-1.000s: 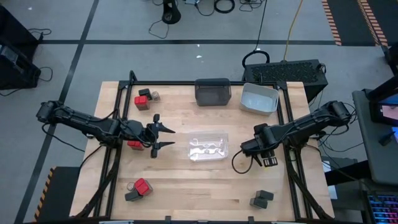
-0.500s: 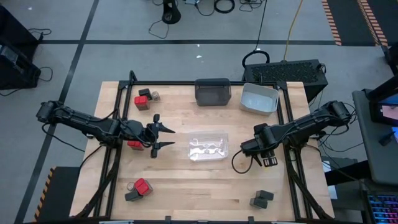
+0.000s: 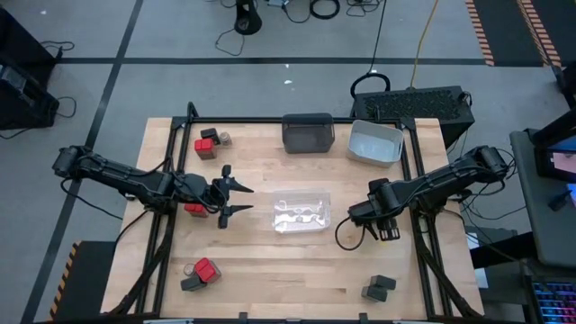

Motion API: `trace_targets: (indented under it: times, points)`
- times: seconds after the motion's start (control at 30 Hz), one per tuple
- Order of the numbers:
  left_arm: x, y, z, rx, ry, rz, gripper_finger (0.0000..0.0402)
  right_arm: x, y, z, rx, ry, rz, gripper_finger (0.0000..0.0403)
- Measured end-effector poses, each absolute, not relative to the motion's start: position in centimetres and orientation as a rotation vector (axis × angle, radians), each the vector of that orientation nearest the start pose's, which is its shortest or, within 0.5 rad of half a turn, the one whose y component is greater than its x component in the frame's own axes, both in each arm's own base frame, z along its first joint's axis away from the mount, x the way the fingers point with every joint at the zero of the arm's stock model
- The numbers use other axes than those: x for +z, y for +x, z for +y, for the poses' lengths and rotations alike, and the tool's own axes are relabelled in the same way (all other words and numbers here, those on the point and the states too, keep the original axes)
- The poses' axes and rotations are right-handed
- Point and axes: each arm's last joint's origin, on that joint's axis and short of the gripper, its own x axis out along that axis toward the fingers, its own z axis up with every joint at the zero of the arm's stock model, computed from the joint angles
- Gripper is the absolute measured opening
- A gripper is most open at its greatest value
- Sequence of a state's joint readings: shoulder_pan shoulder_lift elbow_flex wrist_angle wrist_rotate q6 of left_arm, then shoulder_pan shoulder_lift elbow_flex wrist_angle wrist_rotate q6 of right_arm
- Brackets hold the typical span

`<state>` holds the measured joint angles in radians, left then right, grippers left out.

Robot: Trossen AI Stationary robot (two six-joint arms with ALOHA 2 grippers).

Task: Sort spices by type
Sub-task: Put the black seasoning can into the transparent bin

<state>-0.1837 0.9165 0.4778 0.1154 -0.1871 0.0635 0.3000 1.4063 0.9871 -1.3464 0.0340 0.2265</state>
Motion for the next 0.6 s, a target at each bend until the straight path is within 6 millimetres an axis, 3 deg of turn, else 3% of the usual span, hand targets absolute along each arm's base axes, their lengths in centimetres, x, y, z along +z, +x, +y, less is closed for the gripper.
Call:
trace_targets:
  times: [0.27,0.47,0.6]
  points:
    - [23.2,19.5,-3.1,-0.007,0.125,0.32,0.0217,22.1,19.9,6.1,0.0,-0.128,1.746,0.0299]
    - [23.2,19.5,-3.1,-0.007,0.126,0.322,0.0217,19.5,18.8,5.7,0.019,-0.149,1.794,0.0295]
    - [23.2,19.5,-3.1,-0.007,0.125,0.322,0.0217,19.2,18.6,5.6,-0.001,-0.175,1.804,0.0283]
